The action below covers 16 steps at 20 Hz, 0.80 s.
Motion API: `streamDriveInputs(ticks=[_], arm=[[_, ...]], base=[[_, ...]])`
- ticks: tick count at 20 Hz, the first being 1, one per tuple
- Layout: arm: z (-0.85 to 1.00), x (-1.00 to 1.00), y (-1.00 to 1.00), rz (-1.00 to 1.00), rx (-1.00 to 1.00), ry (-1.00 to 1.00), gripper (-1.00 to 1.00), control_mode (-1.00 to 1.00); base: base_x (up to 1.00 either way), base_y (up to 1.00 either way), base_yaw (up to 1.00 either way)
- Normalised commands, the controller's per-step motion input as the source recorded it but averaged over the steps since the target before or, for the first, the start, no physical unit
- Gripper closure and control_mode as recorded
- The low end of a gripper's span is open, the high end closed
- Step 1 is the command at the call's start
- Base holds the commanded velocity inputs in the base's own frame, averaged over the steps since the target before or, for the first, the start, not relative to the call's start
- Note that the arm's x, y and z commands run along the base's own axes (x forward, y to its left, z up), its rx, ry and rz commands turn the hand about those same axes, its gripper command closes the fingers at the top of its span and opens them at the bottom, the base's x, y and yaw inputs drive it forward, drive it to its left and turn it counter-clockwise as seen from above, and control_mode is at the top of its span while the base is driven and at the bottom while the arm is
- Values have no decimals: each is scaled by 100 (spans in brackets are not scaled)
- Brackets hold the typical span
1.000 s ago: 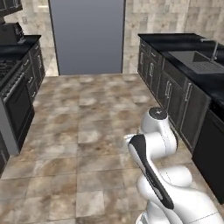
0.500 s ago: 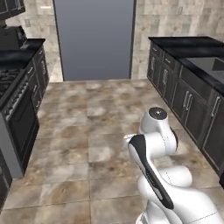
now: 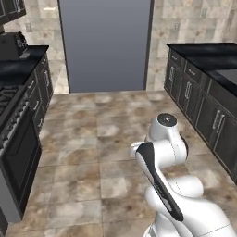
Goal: Take the chicken drumsticks from the pan and place one on each plate on the dining counter.
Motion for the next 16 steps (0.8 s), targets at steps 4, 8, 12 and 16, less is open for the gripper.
streamDriveInputs(ticks=[4, 8, 12, 16], arm=[[0, 0, 0, 0, 0, 0, -100, 100], [0, 0, 0, 0, 0, 0, -100, 100], [0, 0, 0, 0, 0, 0, -100, 100], [0, 0, 0, 0, 0, 0, -100, 100]], base=[[100, 21, 10], [100, 19, 14], [100, 16, 20], [98, 9, 40]])
